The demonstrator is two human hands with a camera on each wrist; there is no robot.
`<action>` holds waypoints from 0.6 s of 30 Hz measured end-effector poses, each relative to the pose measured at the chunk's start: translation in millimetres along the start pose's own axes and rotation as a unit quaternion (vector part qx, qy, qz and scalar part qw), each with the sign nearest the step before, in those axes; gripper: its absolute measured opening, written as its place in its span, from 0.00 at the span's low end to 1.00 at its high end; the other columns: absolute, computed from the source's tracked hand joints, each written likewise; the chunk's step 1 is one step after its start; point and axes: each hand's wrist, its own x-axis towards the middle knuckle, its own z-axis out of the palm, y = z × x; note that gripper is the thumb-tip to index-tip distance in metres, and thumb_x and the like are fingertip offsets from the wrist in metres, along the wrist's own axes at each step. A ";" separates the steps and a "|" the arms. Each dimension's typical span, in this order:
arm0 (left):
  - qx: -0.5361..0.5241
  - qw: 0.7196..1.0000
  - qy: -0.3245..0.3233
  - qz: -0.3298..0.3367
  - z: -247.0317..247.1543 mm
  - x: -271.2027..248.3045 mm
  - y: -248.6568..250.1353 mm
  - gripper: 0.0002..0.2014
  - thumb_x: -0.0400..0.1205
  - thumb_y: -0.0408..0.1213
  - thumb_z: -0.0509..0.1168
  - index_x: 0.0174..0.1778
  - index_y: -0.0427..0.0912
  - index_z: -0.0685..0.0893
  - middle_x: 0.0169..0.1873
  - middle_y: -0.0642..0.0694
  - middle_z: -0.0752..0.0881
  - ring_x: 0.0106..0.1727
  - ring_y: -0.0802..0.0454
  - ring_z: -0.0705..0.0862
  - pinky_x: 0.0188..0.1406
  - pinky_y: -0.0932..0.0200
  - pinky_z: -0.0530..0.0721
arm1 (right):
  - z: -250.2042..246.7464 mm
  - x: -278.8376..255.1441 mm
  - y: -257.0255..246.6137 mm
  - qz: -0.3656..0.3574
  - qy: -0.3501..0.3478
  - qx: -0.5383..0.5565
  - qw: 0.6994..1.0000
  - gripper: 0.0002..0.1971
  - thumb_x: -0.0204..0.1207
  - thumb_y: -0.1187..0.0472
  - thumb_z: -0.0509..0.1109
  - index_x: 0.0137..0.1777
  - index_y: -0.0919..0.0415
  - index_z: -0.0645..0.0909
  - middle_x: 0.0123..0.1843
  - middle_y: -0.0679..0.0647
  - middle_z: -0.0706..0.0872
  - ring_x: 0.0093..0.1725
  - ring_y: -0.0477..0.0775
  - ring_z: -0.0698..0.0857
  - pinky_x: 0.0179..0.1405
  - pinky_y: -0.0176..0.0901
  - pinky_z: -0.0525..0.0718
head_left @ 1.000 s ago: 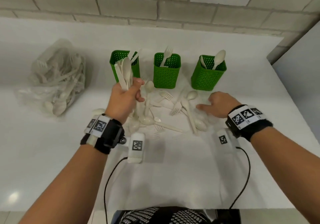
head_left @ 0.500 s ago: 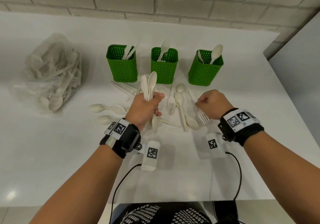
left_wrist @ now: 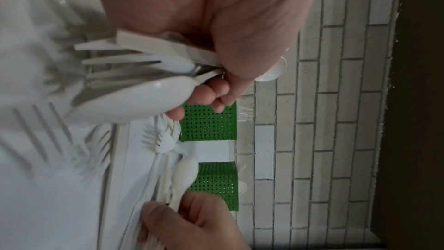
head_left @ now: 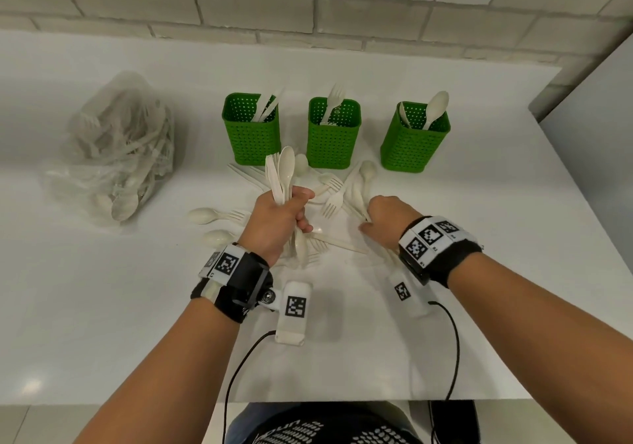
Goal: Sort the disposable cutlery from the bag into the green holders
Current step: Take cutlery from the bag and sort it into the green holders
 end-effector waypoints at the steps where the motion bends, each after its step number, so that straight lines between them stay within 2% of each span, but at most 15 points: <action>1: -0.002 1.000 -0.002 0.001 -0.3 -0.9 0.4 0.05 0.85 0.32 0.66 0.45 0.35 0.84 0.20 0.50 0.73 0.23 0.53 0.74 0.34 0.52 0.82 | 1.4 -1.0 4.7 -0.002 -0.002 0.018 1.000 0.11 0.84 0.57 0.62 0.44 0.63 0.72 0.52 0.62 0.81 0.55 0.62 0.82 0.43 0.41 0.73; 2: -0.001 1.000 -0.005 0.005 0.4 -2.4 1.0 0.05 0.84 0.32 0.67 0.44 0.36 0.84 0.20 0.50 0.73 0.23 0.54 0.74 0.35 0.51 0.82 | 2.1 -2.0 9.3 -0.001 -0.003 0.035 0.999 0.14 0.84 0.57 0.62 0.37 0.61 0.68 0.47 0.59 0.79 0.52 0.61 0.81 0.42 0.41 0.72; 4: 0.012 1.000 -0.018 0.017 4.4 -6.7 1.4 0.05 0.82 0.34 0.70 0.41 0.39 0.84 0.21 0.54 0.78 0.23 0.56 0.75 0.37 0.51 0.84 | 1.1 -5.9 17.2 -0.006 0.004 0.081 0.997 0.18 0.82 0.57 0.65 0.32 0.58 0.64 0.37 0.53 0.75 0.43 0.57 0.78 0.34 0.43 0.69; 6: 0.030 0.999 -0.036 0.028 10.7 -10.7 1.3 0.07 0.78 0.38 0.75 0.42 0.39 0.85 0.28 0.53 0.82 0.24 0.59 0.77 0.39 0.50 0.85 | -4.3 -14.0 20.6 -0.015 0.030 0.143 0.989 0.19 0.80 0.57 0.68 0.30 0.60 0.67 0.31 0.53 0.74 0.35 0.55 0.76 0.28 0.43 0.68; 9: 0.068 0.994 -0.082 0.035 22.7 -13.8 -0.8 0.21 0.69 0.44 0.81 0.53 0.37 0.86 0.29 0.50 0.79 0.28 0.61 0.80 0.40 0.54 0.86 | -12.5 -28.6 13.8 -0.053 0.064 0.290 0.954 0.13 0.80 0.59 0.71 0.36 0.65 0.78 0.29 0.58 0.84 0.26 0.54 0.83 0.29 0.41 0.77; 11: 0.079 0.984 -0.146 0.063 32.1 -15.2 3.2 0.25 0.69 0.36 0.82 0.59 0.34 0.83 0.29 0.52 0.81 0.33 0.59 0.83 0.41 0.59 0.86 | -18.2 -37.9 0.1 -0.098 0.098 0.377 0.916 0.06 0.80 0.62 0.71 0.42 0.62 0.84 0.33 0.55 0.89 0.30 0.49 0.88 0.32 0.40 0.83; 13: 0.118 0.966 -0.204 0.105 37.7 -13.6 9.6 0.24 0.65 0.29 0.83 0.57 0.33 0.84 0.35 0.49 0.87 0.39 0.58 0.85 0.46 0.59 0.86 | -23.2 -39.6 -9.4 -0.132 0.131 0.393 0.900 0.05 0.79 0.63 0.71 0.45 0.64 0.87 0.39 0.55 0.91 0.37 0.50 0.90 0.39 0.41 0.86; 15: 0.187 0.948 -0.213 0.144 39.7 -11.6 18.5 0.19 0.65 0.26 0.83 0.50 0.35 0.87 0.40 0.43 0.90 0.42 0.56 0.88 0.47 0.55 0.87 | -28.3 -39.8 -12.7 -0.130 0.138 0.399 0.897 0.06 0.77 0.64 0.72 0.47 0.67 0.88 0.40 0.57 0.92 0.39 0.53 0.90 0.42 0.47 0.87; 16: 0.211 0.943 -0.205 0.154 39.0 -8.1 21.0 0.18 0.65 0.26 0.83 0.48 0.34 0.88 0.42 0.41 0.91 0.44 0.52 0.89 0.49 0.50 0.88 | -30.0 -40.4 -12.6 -0.132 0.141 0.399 0.897 0.05 0.76 0.65 0.73 0.47 0.68 0.88 0.39 0.57 0.91 0.39 0.50 0.90 0.42 0.45 0.87; 18: 0.235 0.941 -0.183 0.158 36.9 -3.9 24.9 0.16 0.66 0.29 0.83 0.47 0.34 0.89 0.43 0.40 0.92 0.48 0.47 0.90 0.52 0.46 0.88 | -33.6 -44.1 -13.5 -0.154 0.148 0.373 0.903 0.04 0.76 0.66 0.74 0.46 0.67 0.87 0.37 0.51 0.90 0.37 0.40 0.87 0.38 0.35 0.83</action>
